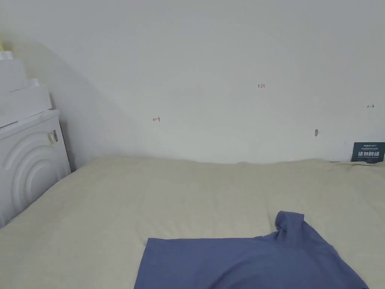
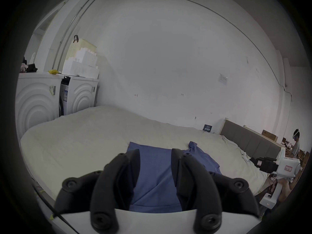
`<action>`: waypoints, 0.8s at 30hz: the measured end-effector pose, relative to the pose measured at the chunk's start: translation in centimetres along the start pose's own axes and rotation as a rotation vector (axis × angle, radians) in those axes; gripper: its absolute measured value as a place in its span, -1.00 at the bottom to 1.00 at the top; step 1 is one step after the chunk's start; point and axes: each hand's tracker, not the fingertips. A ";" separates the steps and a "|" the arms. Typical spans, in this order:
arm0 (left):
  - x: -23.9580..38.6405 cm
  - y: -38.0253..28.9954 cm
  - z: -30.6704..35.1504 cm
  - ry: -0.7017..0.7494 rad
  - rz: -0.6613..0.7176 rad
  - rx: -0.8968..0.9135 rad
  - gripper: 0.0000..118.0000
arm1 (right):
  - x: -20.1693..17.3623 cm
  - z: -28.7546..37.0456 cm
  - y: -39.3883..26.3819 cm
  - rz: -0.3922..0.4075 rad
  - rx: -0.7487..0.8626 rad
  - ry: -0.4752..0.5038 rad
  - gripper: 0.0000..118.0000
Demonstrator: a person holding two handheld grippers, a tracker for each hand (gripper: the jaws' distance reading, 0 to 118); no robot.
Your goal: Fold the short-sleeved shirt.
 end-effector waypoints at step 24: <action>-5.3 -12.4 -12.5 0.265 -0.129 -0.715 0.42 | 0.2 -2.8 -2.2 -0.115 -0.146 0.090 -0.99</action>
